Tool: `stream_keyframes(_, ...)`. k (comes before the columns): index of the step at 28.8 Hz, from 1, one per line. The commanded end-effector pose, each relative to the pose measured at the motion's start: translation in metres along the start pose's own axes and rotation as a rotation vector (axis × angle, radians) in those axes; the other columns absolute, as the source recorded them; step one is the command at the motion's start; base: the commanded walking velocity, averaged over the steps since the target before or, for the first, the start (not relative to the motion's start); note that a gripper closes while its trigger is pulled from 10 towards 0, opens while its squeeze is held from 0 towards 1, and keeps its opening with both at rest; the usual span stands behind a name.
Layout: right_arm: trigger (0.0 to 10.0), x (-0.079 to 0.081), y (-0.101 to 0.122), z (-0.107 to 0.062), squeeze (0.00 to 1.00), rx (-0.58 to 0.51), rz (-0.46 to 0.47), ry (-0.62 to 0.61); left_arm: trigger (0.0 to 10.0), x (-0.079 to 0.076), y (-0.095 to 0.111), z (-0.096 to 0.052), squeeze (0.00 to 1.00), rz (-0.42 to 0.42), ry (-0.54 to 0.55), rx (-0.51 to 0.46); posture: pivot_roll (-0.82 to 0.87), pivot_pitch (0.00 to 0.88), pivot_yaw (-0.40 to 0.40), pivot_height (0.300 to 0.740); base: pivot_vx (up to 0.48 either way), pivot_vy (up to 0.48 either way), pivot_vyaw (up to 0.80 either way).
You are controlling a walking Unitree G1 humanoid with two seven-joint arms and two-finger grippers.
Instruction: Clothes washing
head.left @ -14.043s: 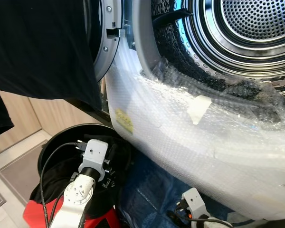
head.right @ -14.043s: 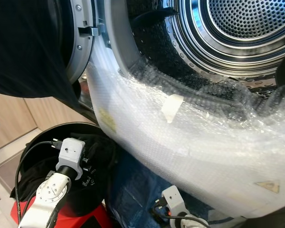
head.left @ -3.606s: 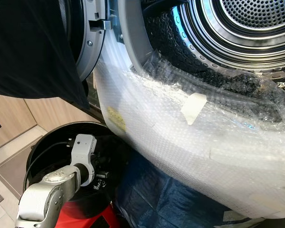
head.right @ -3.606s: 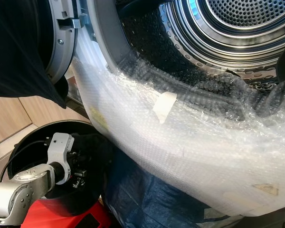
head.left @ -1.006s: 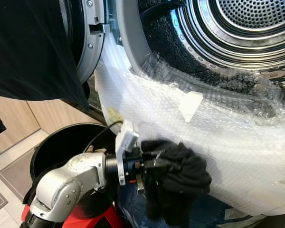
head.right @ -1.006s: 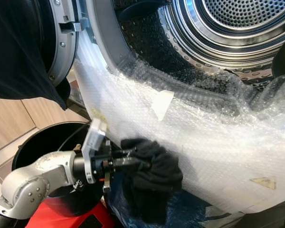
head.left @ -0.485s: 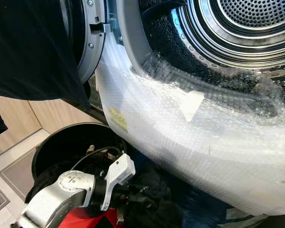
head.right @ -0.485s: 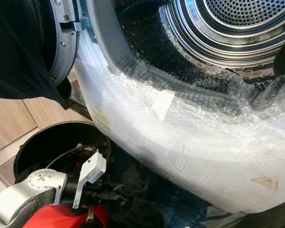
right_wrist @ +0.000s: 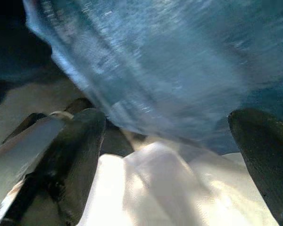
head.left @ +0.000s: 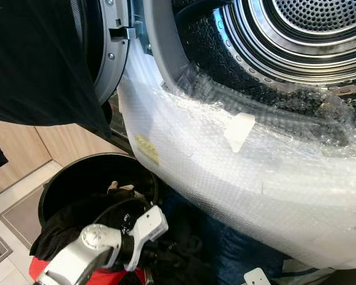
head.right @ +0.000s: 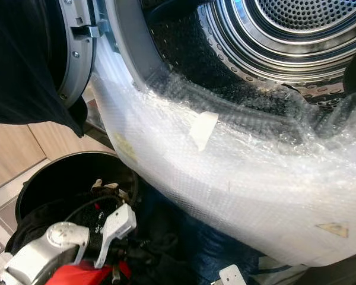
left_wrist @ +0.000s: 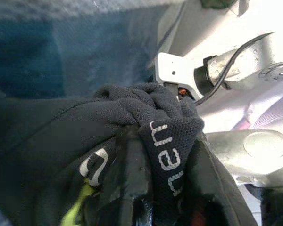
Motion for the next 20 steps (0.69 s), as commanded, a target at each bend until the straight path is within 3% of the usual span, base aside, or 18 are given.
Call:
stream_keyframes(1, 10.0, 0.003, -0.004, -0.003, 0.00, -0.036, -0.019, 0.090, 0.0, -0.001, 0.008, 0.000, 0.00, 0.062, 0.003, -0.021, 0.11, 0.090, -0.055, 0.740, 0.000, 0.000, 0.00)
stream_keyframes(3, 10.0, 0.004, -0.005, -0.004, 0.00, -0.044, -0.027, 0.109, 0.0, -0.001, 0.007, 0.000, 0.00, 0.062, 0.007, -0.020, 0.11, 0.090, -0.055, 0.740, 0.000, 0.000, 0.00)
stream_keyframes(5, 10.0, -0.005, -0.016, -0.010, 0.00, -0.028, -0.148, 0.144, 0.0, 0.005, 0.004, -0.005, 0.00, 0.078, 0.042, -0.004, 0.10, 0.082, -0.049, 0.740, 0.000, 0.000, 0.00)
stream_keyframes(6, 10.0, -0.006, -0.017, -0.011, 0.00, -0.032, -0.160, 0.156, 0.0, 0.005, 0.004, -0.006, 0.00, 0.079, 0.044, -0.005, 0.10, 0.082, -0.049, 0.740, 0.000, 0.000, 0.00)
stream_keyframes(10, 10.0, -0.011, -0.005, -0.015, 0.00, -0.117, -0.009, 0.233, 0.0, 0.002, 0.008, -0.008, 0.00, 0.072, 0.010, -0.026, 0.09, 0.073, -0.043, 0.740, 0.000, 0.000, 0.00)
stream_keyframes(11, 10.0, -0.013, -0.003, -0.016, 0.53, -0.130, -0.003, 0.270, 0.0, 0.002, 0.008, -0.008, 0.00, 0.071, 0.012, -0.026, 0.08, 0.064, -0.035, 0.740, 0.000, 0.000, 0.00)
stream_keyframes(12, 10.0, -0.013, -0.003, -0.016, 0.53, -0.130, -0.003, 0.270, 0.0, 0.002, 0.008, -0.008, 0.00, 0.071, 0.012, -0.026, 0.08, 0.064, -0.035, 0.740, 0.000, 0.000, 0.00)
stream_keyframes(13, 10.0, -0.013, -0.002, -0.019, 0.81, -0.139, -0.012, 0.314, 0.0, 0.002, 0.008, -0.008, 0.00, 0.068, 0.019, -0.024, 0.07, 0.061, -0.033, 0.740, 0.000, 0.000, 0.00)
stream_keyframes(14, 10.0, -0.012, -0.002, -0.020, 1.00, -0.143, -0.023, 0.343, 0.0, 0.003, 0.007, -0.007, 0.00, 0.067, 0.025, -0.022, 0.07, 0.057, -0.033, 0.740, 0.000, 0.000, 0.00)
stream_keyframes(16, 10.0, -0.011, -0.002, -0.022, 1.00, -0.150, -0.021, 0.378, 0.0, 0.003, 0.007, -0.007, 0.00, 0.065, 0.025, -0.023, 0.07, 0.057, -0.033, 0.740, 0.000, 0.000, 0.00)
stream_keyframes(20, 10.0, -0.011, 0.003, -0.036, 1.00, -0.228, 0.150, 0.569, 0.0, -0.001, 0.006, -0.002, 0.00, 0.060, 0.008, -0.023, 0.07, 0.045, -0.038, 0.740, 0.000, 0.000, 0.00)
Point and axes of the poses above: a point about 5 cm out from each wrist's last joint towards the gripper, its own z axis pointing out of the wrist towards the gripper, its own y axis along the axis of the wrist's last joint, x = y × z, the point moved 2 cm from there along z, pointing out of the wrist towards the gripper, and after that the axes turned 11 degrees about z, right-handed, at the moved point
